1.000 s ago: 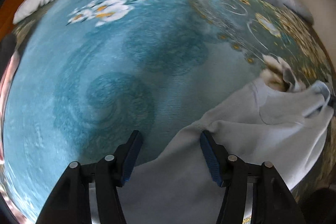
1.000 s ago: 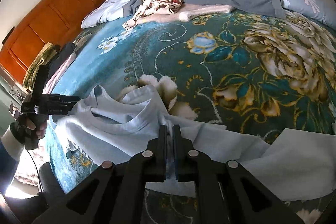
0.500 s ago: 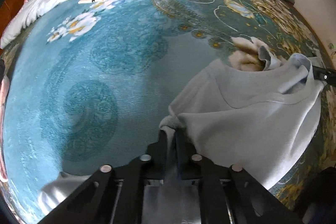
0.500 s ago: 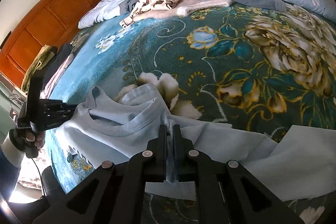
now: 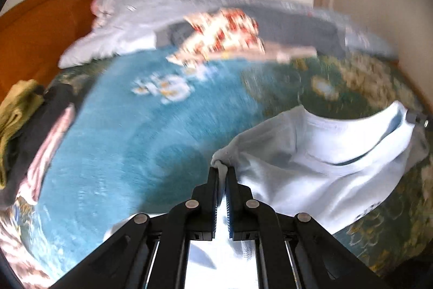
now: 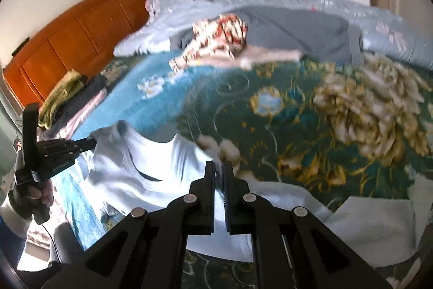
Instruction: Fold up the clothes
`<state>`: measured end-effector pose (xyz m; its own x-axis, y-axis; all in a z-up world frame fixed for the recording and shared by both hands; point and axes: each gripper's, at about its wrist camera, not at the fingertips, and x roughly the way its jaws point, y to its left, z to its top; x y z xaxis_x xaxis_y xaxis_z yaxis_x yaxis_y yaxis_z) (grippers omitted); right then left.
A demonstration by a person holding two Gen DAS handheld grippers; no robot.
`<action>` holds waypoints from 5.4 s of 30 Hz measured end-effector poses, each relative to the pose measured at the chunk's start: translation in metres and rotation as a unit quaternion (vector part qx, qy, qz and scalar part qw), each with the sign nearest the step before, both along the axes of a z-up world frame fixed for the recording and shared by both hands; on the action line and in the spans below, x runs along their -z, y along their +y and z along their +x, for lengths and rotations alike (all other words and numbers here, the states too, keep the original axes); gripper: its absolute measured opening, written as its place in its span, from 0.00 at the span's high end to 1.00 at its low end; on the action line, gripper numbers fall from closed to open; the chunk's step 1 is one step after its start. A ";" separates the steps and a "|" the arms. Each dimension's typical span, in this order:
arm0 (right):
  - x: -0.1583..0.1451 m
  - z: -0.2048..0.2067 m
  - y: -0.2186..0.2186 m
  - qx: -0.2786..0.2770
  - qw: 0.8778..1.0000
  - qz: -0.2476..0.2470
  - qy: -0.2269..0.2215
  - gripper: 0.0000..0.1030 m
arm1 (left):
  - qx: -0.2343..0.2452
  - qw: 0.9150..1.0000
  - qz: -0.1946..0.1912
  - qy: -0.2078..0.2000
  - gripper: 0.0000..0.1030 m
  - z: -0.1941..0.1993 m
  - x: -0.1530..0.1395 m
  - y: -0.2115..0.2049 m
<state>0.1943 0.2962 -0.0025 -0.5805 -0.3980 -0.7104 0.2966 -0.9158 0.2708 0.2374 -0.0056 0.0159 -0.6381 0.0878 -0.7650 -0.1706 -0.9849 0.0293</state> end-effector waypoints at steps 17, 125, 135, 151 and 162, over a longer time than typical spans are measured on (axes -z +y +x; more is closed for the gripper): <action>0.034 -0.028 -0.017 -0.061 0.997 0.022 -0.050 0.63 | -0.037 0.996 0.057 -0.063 0.94 0.046 0.056 -0.021; 0.081 -0.080 -0.077 -0.084 0.983 0.139 -0.082 0.97 | -0.032 0.984 0.139 -0.104 0.97 0.009 0.067 -0.049; -0.049 -0.067 -0.076 -0.027 0.988 0.110 0.101 0.97 | -0.040 0.992 0.115 0.040 0.97 0.007 -0.043 -0.041; -0.111 -0.021 -0.081 -0.061 0.978 0.142 0.142 0.96 | -0.070 0.982 0.076 0.160 0.97 0.064 -0.140 -0.052; 0.035 0.042 -0.061 -0.114 0.988 0.095 -0.037 0.95 | -0.113 0.985 0.128 0.017 0.97 0.079 -0.006 -0.061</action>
